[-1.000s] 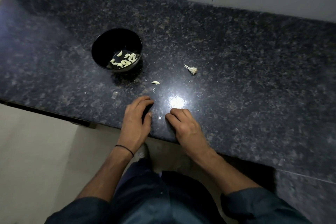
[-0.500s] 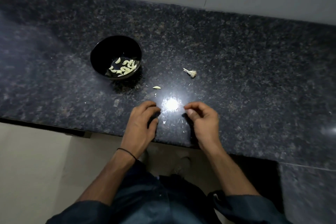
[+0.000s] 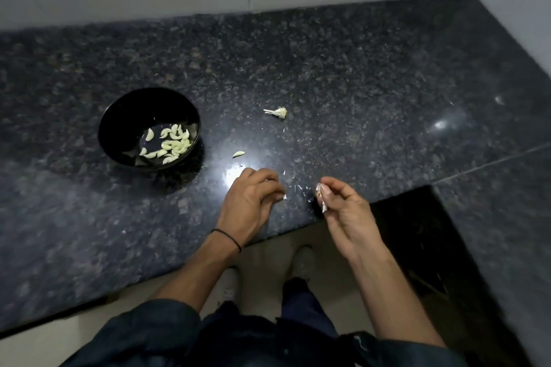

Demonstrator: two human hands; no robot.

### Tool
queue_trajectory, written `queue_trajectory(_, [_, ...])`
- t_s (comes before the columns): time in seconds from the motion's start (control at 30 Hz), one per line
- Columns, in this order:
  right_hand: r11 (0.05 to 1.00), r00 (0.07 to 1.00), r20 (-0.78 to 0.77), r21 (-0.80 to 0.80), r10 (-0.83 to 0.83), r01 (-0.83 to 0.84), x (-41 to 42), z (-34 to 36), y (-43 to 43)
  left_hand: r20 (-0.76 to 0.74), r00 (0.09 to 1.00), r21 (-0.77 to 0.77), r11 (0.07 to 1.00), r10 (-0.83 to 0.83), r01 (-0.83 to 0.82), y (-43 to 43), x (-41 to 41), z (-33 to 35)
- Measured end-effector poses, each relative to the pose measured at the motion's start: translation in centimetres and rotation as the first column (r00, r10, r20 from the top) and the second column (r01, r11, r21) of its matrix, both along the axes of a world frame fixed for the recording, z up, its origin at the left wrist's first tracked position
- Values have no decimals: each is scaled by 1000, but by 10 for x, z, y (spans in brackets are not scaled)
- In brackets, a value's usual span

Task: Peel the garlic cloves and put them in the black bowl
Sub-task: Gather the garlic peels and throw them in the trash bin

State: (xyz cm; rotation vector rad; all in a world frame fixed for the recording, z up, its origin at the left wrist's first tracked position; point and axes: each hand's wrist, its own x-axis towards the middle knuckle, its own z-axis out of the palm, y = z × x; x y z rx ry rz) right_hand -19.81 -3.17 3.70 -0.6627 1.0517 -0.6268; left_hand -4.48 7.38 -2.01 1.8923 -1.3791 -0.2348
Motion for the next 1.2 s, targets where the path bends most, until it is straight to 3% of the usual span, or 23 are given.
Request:
queue_trajectory(0.2, [978,982,17,97,-188,185,-5,-1,36,-14,993,2,993,-119,119,2,9,6])
queue_trajectory(0.6, [925,936,125,244,-328,292,-27,19,57,217,962,89,984,-168,152,-10,1,17])
queue_trajectory(0.87, [851,852,186,317,-490,420,-132,32,82,-121,984,-7,992,-128,128,8,-104,40])
queue_trajectory(1.0, [801,790,190,303,-582,517,-215,25,111,-292,917,44,954,-272,297,26,-202,50])
queue_trajectory(1.2, [671,661,148,298,-735,679,-361,-21,191,-452,780,240,783,-433,574,64,-342,26])
